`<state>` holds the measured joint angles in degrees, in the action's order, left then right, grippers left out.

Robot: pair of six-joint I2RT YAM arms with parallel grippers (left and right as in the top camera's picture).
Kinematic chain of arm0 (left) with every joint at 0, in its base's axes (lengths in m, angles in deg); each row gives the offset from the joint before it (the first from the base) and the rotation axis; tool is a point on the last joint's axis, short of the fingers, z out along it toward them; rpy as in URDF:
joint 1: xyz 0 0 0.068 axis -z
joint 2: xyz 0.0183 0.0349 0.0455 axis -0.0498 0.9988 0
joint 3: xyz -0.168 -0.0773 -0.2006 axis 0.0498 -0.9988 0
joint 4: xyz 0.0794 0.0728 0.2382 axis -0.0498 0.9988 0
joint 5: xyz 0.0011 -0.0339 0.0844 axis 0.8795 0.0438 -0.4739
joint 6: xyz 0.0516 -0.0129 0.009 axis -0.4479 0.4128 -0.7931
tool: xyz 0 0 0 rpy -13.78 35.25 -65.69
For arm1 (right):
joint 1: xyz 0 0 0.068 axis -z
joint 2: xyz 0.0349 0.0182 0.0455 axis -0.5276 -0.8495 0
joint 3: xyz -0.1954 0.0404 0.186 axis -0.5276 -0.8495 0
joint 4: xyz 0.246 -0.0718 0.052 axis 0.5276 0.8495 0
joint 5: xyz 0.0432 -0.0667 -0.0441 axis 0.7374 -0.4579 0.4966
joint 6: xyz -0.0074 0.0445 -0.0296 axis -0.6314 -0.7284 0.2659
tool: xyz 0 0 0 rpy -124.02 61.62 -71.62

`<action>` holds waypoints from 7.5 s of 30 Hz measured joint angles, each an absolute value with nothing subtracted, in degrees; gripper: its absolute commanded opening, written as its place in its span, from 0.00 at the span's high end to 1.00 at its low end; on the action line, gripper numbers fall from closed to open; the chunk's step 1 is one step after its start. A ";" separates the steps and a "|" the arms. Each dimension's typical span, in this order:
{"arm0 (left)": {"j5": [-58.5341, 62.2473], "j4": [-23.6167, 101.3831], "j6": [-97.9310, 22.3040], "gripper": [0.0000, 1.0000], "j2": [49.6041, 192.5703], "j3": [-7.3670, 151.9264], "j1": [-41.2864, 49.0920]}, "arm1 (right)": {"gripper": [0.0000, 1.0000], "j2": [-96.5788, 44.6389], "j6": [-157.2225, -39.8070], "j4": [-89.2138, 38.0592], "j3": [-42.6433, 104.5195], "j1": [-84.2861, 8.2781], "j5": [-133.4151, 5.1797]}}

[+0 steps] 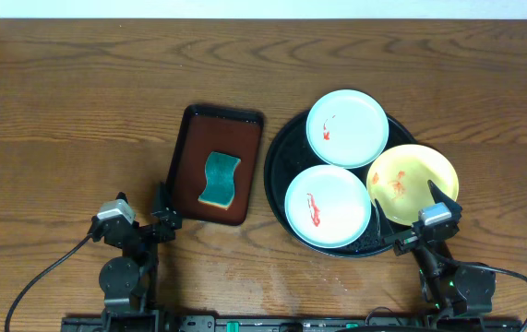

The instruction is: Clean dirty plates on tray and stack at the side

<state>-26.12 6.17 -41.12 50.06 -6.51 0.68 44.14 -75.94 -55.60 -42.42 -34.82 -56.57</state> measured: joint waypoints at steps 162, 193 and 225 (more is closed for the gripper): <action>-19.28 47.33 -43.20 0.48 156.27 60.63 19.48 | 0.19 -16.74 -87.00 -3.51 15.26 -34.82 -36.04; -20.57 46.39 -42.28 0.48 149.38 59.41 19.80 | 0.03 -16.74 -87.24 -3.34 15.26 -34.82 -36.15; -20.79 57.78 -42.37 0.93 146.28 66.27 20.22 | 0.60 -34.70 -95.26 1.27 13.51 -36.16 -50.10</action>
